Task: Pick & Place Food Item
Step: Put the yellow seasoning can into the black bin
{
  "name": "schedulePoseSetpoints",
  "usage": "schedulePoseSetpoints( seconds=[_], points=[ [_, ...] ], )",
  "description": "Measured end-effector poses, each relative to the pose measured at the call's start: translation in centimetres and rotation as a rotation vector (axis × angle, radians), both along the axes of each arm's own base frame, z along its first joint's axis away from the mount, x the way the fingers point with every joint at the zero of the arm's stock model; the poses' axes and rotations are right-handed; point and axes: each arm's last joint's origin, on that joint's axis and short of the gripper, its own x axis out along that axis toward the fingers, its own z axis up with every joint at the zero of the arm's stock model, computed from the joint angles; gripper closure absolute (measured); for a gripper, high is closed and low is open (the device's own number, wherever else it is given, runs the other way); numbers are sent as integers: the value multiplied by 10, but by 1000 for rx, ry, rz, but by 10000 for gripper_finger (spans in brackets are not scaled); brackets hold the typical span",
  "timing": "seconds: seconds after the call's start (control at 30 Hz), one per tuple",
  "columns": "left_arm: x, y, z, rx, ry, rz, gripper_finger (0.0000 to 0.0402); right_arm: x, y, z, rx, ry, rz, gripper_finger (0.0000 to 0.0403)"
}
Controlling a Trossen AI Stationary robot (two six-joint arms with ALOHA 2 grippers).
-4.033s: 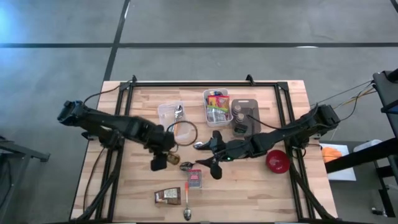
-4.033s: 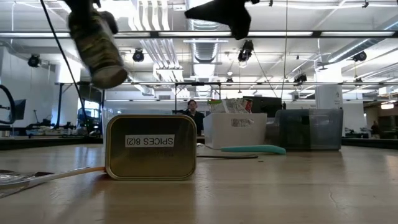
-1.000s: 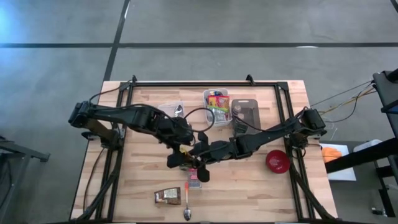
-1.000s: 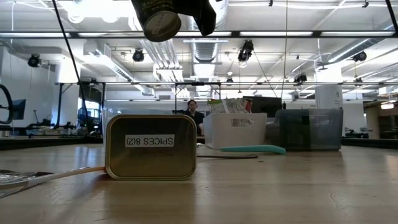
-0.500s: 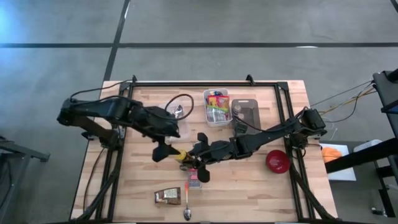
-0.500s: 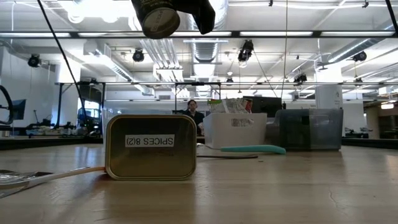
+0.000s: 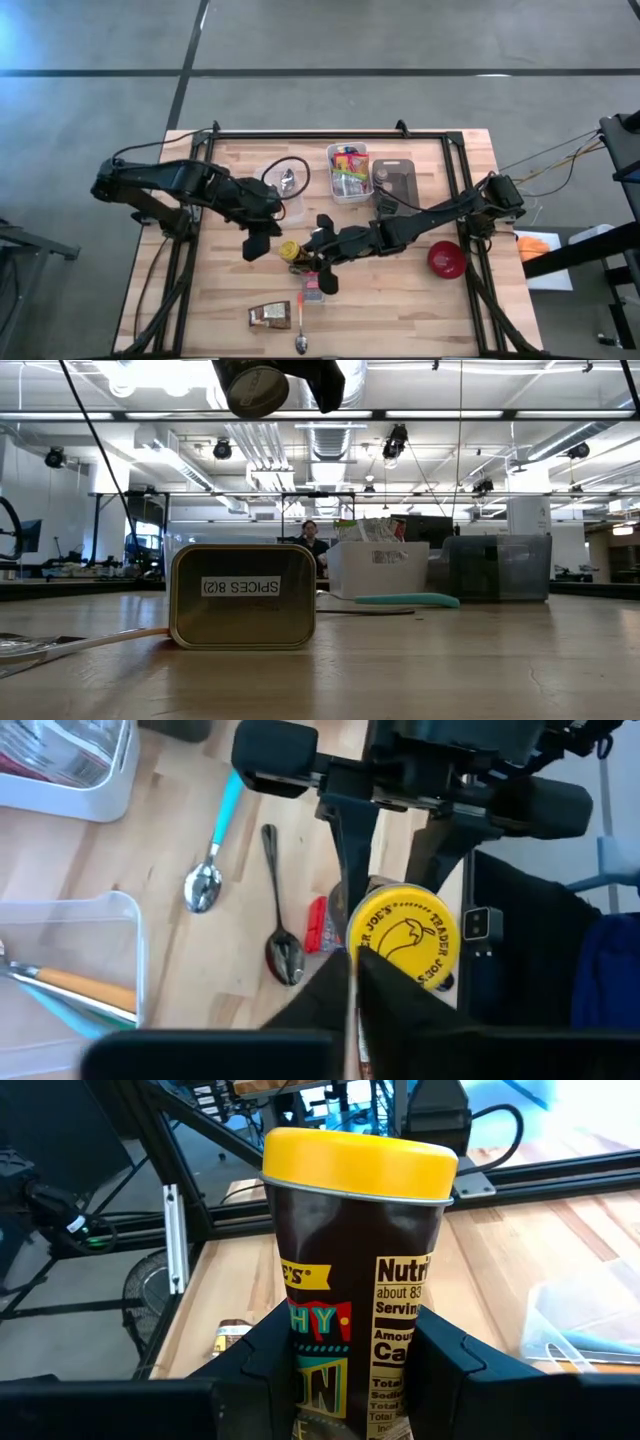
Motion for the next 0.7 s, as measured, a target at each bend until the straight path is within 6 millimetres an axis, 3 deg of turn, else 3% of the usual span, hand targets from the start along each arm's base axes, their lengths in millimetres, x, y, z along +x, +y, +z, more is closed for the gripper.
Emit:
schedulePoseSetpoints(
  seconds=[0.4,0.7],
  points=[
    [2,-6,2,-51,-24,-27,400,0,0,0,7,-2,11,281],
    [8,-14,-18,-111,-7,-46,401,1,0,2,11,-25,4,281]
  ],
)
